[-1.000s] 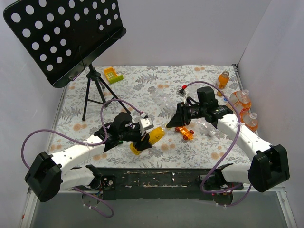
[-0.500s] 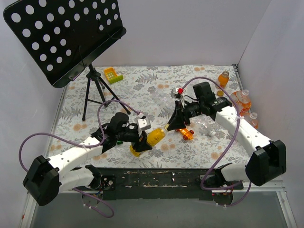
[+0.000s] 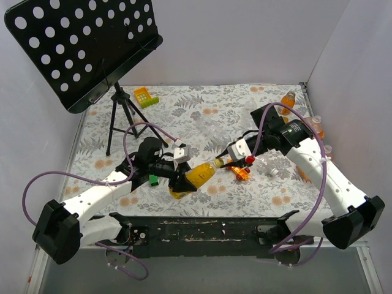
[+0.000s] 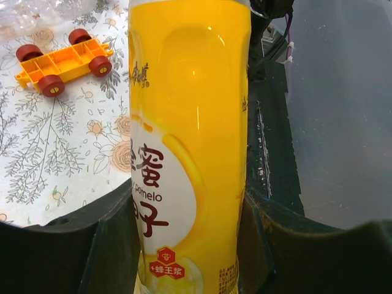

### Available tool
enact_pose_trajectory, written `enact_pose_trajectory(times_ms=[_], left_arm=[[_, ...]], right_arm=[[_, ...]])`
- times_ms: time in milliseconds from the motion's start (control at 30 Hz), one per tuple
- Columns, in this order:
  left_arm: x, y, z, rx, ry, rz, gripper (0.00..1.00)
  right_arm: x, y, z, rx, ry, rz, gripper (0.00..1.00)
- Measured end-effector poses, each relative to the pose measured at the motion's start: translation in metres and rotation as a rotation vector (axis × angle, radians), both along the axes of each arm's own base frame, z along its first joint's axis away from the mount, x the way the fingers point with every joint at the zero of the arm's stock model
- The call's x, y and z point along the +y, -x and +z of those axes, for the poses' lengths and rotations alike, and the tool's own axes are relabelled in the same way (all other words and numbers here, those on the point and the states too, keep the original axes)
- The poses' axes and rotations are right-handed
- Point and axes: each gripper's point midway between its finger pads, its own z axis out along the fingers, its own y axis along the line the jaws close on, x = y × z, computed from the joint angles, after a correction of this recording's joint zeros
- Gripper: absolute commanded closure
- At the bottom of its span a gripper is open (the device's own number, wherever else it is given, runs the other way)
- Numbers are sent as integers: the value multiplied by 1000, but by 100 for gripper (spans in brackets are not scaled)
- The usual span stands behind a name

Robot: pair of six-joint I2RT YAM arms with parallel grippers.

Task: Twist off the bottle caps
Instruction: Unscrew the bottle cap from the plastic bottle.

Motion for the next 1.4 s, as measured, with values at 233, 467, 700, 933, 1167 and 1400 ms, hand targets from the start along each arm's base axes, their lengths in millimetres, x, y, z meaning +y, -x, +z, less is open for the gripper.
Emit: enact_pose_trajectory(times_ms=[233, 467, 700, 933, 1167, 1400], left_arm=[[1, -4, 1, -41, -9, -4, 100], [4, -3, -6, -38, -38, -17, 100], [5, -2, -19, -2, -76, -27, 100], [9, -4, -27, 8, -117, 3, 100], [11, -6, -35, 9, -135, 25, 100], [20, -11, -49, -4, -187, 85, 100]], right_arm=[[-2, -1, 2, -146, -18, 48, 99], [-4, 2, -7, -195, -20, 91, 99], [-5, 2, -25, -169, 2, 83, 99], [-2, -3, -38, -121, -4, 34, 64], [-2, -11, -41, -10, 18, -69, 41], [-6, -14, -32, 122, 26, -201, 35]])
